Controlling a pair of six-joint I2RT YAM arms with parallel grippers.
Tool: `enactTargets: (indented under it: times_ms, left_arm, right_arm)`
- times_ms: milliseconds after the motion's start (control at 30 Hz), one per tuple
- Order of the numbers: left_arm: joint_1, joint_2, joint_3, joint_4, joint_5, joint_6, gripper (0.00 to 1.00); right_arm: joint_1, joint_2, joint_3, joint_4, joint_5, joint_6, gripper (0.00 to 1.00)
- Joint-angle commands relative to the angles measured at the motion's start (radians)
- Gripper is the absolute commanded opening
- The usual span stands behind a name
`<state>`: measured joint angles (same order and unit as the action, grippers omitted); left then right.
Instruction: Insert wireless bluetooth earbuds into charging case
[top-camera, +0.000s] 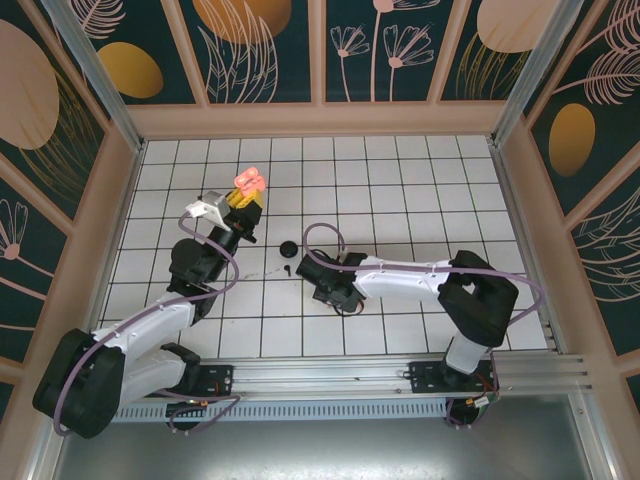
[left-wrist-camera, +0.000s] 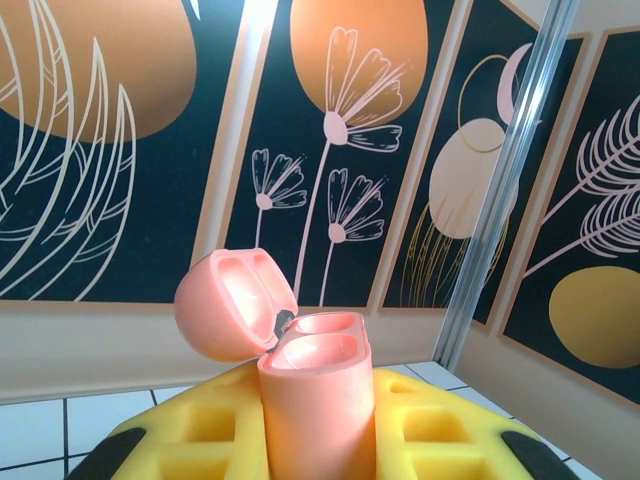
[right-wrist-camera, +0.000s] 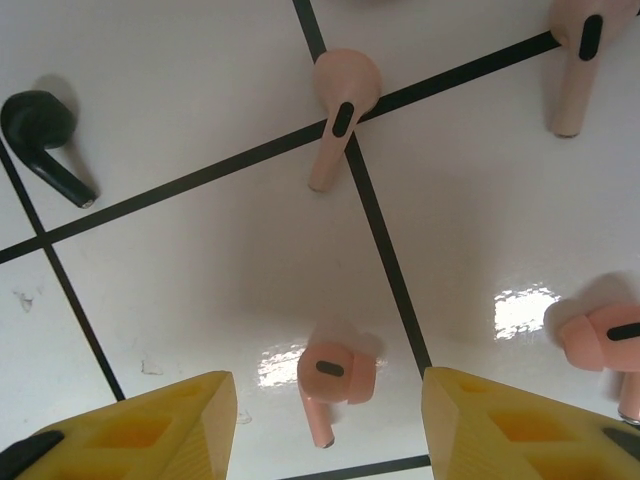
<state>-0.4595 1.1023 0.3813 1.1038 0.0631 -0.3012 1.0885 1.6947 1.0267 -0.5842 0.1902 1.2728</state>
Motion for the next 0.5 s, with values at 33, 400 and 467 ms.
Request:
enactTargets:
  times_ms: [33,400,467]
  left_arm:
    - [-0.004,-0.022,-0.007,0.046,0.022,-0.007,0.00]
    - [-0.004,-0.022,-0.012,0.056,0.049,-0.005,0.00]
    - [-0.004,-0.021,-0.012,0.057,0.051,-0.004,0.00]
  right_arm:
    - [0.011,0.021,0.015,-0.012,0.011,0.025,0.51]
    - [0.004,0.052,0.014,0.021,-0.001,0.017,0.46]
    - [0.004,0.060,0.017,0.025,-0.004,0.013,0.45]
